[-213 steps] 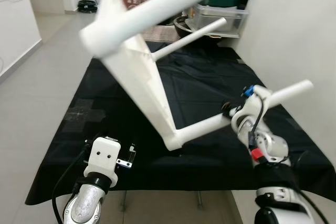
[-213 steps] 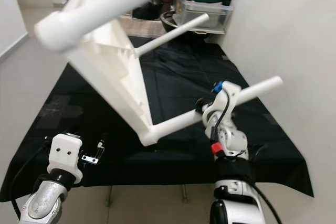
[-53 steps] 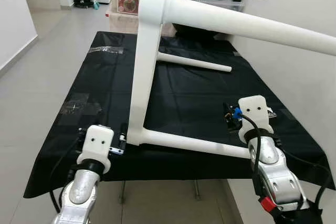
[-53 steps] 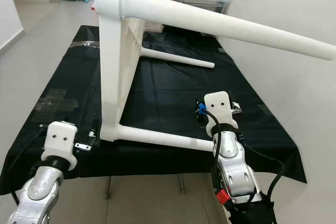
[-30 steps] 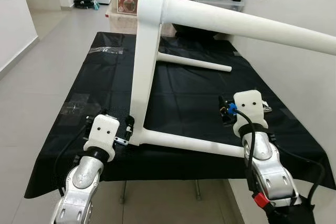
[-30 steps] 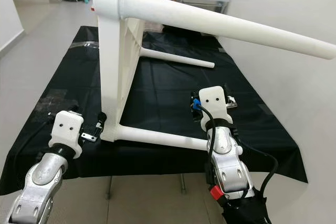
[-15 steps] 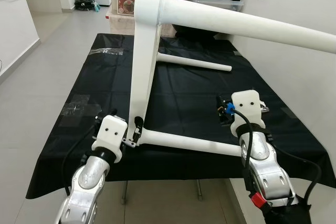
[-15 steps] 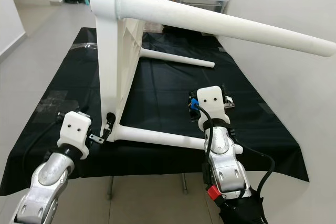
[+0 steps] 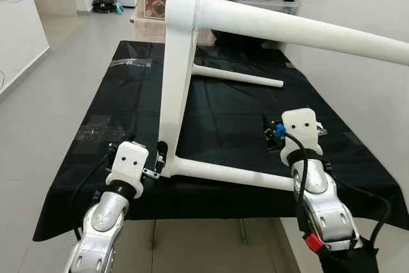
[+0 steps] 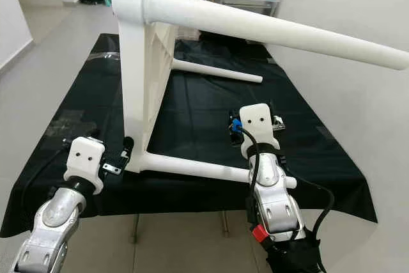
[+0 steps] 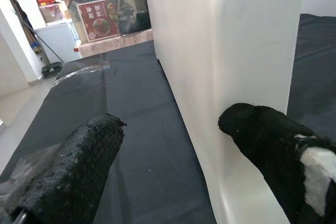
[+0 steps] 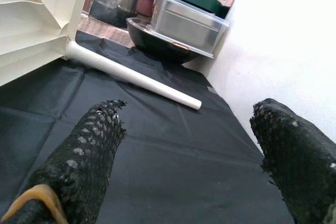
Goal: Building children table
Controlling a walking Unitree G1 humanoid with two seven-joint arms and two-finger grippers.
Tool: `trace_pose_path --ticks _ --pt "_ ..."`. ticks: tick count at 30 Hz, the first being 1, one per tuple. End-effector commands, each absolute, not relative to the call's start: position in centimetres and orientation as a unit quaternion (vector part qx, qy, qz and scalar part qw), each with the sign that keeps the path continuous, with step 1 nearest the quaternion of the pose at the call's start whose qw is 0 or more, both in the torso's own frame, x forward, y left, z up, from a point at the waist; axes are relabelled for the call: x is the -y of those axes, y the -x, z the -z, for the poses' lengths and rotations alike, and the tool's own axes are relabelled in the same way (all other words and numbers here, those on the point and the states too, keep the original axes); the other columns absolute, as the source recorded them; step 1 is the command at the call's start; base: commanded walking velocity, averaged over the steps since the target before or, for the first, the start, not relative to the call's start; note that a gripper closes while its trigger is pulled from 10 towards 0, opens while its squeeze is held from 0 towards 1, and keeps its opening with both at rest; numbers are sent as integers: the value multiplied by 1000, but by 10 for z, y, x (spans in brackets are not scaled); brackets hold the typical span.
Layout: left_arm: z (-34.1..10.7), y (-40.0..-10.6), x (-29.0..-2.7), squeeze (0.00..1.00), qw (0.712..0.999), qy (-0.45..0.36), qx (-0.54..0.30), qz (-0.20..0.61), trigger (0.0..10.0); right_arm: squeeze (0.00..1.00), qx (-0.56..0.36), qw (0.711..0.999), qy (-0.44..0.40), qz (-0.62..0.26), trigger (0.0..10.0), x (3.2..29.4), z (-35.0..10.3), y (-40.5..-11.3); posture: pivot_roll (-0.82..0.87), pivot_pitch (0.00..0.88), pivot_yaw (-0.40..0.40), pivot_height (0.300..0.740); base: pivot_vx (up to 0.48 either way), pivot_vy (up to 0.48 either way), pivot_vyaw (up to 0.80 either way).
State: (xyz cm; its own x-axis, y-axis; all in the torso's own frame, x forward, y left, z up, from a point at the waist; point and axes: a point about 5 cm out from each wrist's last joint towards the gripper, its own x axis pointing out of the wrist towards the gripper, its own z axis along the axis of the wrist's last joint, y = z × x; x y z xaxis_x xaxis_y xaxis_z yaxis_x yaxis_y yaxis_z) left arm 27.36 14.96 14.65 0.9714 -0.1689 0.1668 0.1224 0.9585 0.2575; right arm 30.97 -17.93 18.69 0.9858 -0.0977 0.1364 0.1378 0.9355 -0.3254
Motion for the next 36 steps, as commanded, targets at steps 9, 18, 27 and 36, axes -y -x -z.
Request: trace_pose_path --ticks 9,18,27,36 --pt "-142 -287 -152 0 983 -132 89 91 10000 0 59 981 171 70 10000 181 -186 -311 6 0 -85 740 0 0 0" --pt "-149 -302 -168 0 984 -140 97 60 10000 0 59 981 170 72 10000 182 -185 -310 -3 0 -80 740 0 0 0" --pt "-176 -334 -189 0 981 -143 131 12 10000 0 59 981 170 72 10000 180 -185 -311 -8 0 -80 740 0 0 0" --pt "-181 -347 -193 0 981 -144 132 11 10000 0 59 981 169 73 10000 179 -184 -310 -14 0 -70 740 0 0 0"
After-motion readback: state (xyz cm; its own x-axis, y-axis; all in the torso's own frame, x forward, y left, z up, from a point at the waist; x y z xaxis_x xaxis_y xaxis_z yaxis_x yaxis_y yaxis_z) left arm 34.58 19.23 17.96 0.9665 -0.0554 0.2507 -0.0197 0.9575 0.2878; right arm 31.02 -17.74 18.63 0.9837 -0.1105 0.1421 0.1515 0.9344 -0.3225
